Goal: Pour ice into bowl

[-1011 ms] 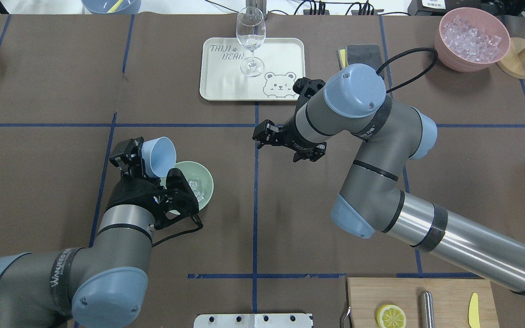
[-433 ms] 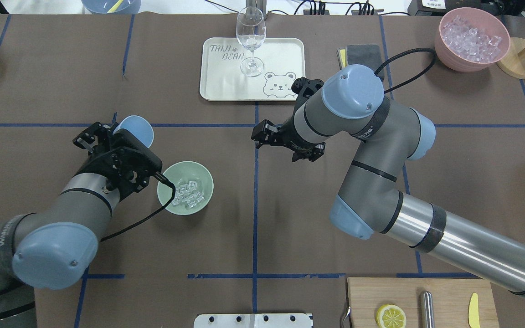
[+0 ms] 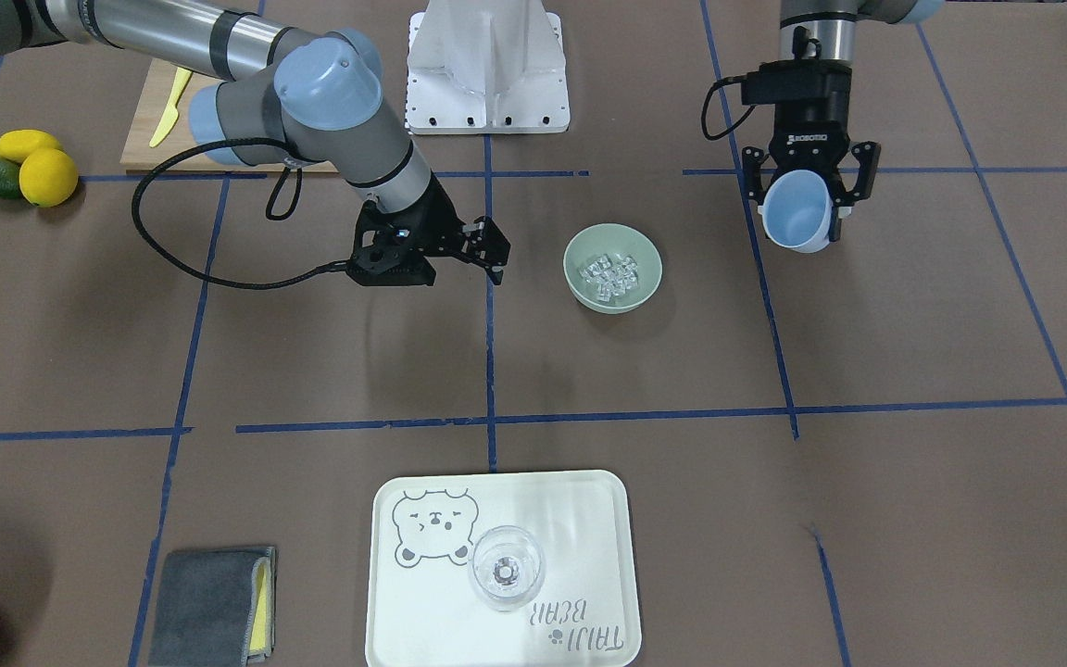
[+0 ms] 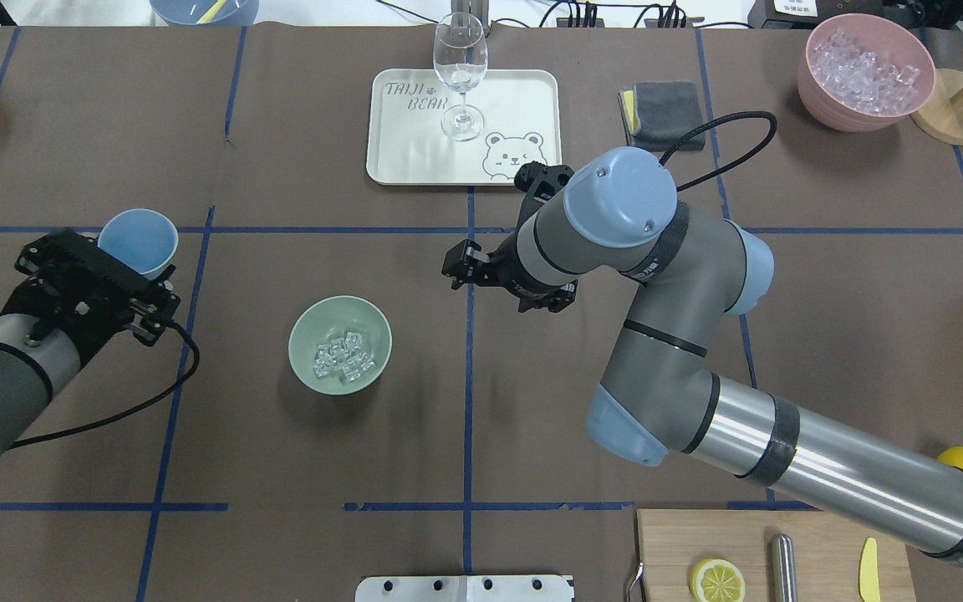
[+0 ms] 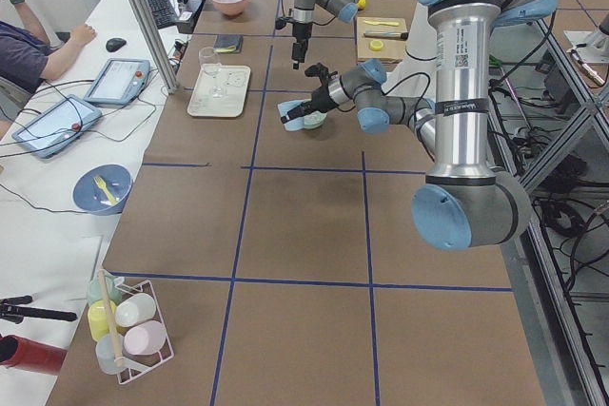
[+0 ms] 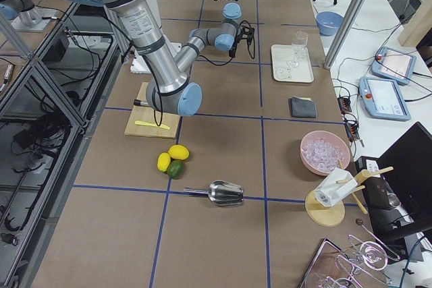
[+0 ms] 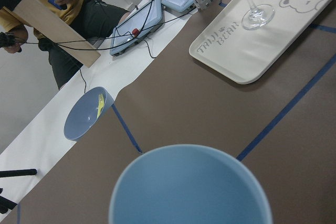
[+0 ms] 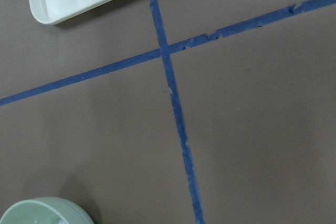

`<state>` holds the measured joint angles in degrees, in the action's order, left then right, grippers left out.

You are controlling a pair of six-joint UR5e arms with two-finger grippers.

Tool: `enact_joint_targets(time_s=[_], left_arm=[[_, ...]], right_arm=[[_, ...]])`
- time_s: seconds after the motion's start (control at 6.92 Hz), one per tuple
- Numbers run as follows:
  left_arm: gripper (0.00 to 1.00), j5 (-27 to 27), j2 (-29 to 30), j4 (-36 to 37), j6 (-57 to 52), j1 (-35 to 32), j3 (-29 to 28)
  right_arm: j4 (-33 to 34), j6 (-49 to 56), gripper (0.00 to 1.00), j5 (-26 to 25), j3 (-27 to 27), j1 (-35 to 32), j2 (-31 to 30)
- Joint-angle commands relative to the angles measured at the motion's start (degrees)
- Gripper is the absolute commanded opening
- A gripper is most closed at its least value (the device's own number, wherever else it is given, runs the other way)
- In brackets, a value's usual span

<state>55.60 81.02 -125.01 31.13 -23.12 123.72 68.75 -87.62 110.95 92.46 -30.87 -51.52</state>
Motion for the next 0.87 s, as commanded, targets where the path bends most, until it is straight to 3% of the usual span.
enact_joint_targets(time_s=[0.0,0.29,0.43,0.58,0.72], left_arm=[[0.0,0.9,-7.1,-17.4,6.9,-0.8,-6.6],[0.0,1.3,-7.3,-25.1,19.8,-1.0,-12.0],[0.0,1.4,-7.4,-25.5,22.1,-1.4,-12.6],[0.0,1.6,-7.4,-25.5,22.4,-2.1,-12.9],[0.0,1.7,-7.4,-25.6,24.6,-2.6,-13.3]], right_arm=[[0.0,-1.4,1.0,-2.1,-3.8,2.5,4.8],[0.1,-2.9,1.0,-7.6,-6.1,6.7,7.6],[0.1,-4.0,1.0,-8.5,-9.2,8.1,10.6],[0.0,-4.0,1.0,-9.3,-16.3,9.2,14.7],[-0.2,-3.5,1.0,-10.5,-19.7,10.0,15.9]])
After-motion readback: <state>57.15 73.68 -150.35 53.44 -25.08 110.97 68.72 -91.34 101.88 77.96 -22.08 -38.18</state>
